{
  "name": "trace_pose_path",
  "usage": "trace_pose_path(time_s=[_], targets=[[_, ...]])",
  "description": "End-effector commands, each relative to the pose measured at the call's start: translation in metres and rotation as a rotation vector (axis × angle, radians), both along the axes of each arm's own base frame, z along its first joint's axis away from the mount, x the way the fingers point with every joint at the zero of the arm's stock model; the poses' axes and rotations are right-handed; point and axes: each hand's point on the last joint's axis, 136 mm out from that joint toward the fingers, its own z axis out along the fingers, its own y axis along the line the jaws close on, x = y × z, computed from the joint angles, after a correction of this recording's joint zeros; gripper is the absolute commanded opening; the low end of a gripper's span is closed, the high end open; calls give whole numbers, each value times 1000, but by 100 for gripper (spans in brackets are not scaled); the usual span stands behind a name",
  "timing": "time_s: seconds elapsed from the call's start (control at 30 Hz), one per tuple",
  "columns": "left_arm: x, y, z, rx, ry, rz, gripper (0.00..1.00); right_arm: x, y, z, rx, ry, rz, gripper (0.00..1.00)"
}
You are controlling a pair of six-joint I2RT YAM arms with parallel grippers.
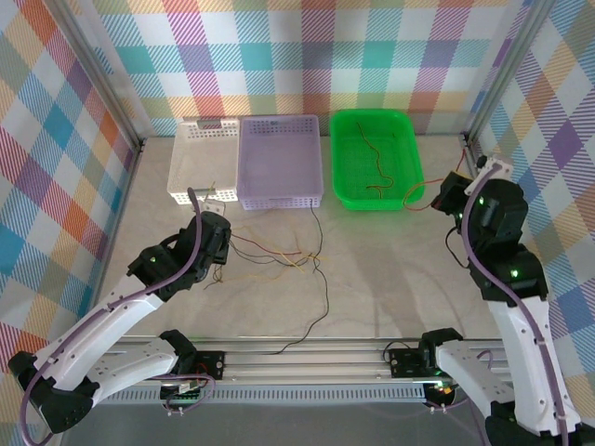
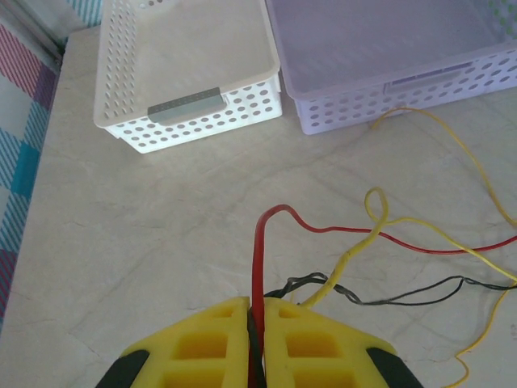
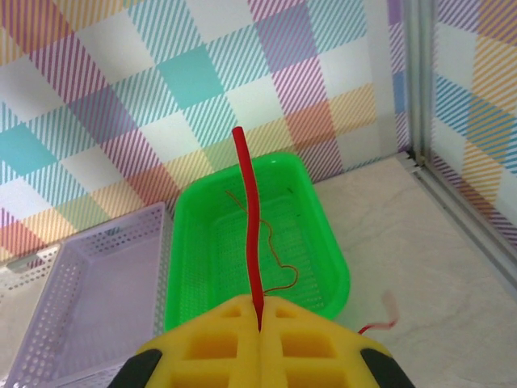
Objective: Untangle the cables
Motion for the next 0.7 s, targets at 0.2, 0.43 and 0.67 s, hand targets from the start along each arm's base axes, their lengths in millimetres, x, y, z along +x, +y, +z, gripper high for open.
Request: trace_pose_path(time_s=[0.2, 0.43, 0.67], targets=[[0, -1, 19, -136, -92, -16, 0, 40, 21, 44, -5, -53, 86, 0], [0, -6, 11, -142, -60, -32, 0, 82, 36, 47, -14, -24, 131, 0], [0, -5, 11, -141, -62, -32, 0, 128, 48, 42, -46, 30, 160, 0]])
